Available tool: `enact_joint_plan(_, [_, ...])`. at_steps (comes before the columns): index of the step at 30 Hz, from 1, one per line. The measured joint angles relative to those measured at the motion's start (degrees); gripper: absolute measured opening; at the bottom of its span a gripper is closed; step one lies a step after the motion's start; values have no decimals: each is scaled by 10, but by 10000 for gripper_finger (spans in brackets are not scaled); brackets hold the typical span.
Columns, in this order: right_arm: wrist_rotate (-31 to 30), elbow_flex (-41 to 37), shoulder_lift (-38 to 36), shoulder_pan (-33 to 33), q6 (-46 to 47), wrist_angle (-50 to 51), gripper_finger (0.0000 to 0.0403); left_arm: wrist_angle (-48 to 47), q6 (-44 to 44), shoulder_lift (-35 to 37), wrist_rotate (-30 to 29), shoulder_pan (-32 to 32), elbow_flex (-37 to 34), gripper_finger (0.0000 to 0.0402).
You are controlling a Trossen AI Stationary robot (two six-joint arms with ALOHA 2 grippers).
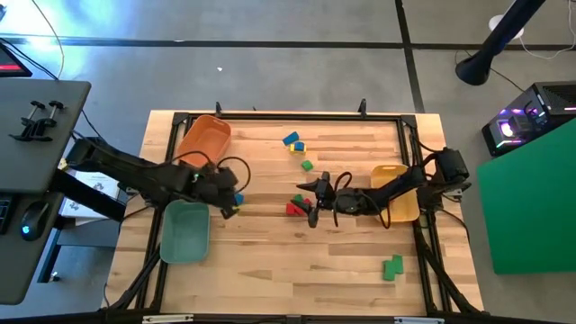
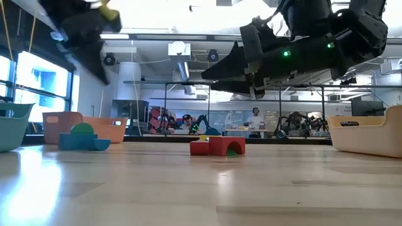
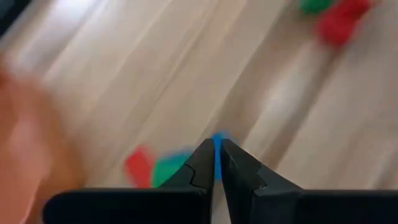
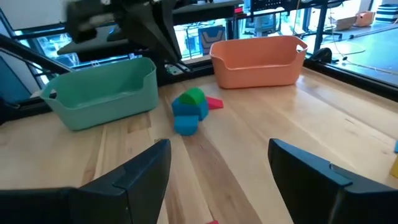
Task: Sort blocks by size
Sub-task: Put the blue arch block into the blue bin
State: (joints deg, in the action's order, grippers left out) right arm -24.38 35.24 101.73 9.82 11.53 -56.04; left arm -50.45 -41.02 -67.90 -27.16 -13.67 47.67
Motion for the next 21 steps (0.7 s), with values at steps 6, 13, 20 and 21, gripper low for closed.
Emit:
enact_joint_plan(6, [0, 0, 0, -1, 0, 12, 265, -130, -126, -6, -1, -7, -1, 79])
enact_joint_plan(13, [-1, 0, 0, -1, 9, 12, 265, -124, -129, -6, 9, 20, -1, 195])
enact_joint_plan(20, [-1, 0, 0, -1, 1, 13, 265, -50, -141, -3, 27, 40, -71, 231])
enact_joint_plan(21, [-1, 0, 0, -1, 3, 14, 265, -32, -144, -3, 31, 42, -87, 231])
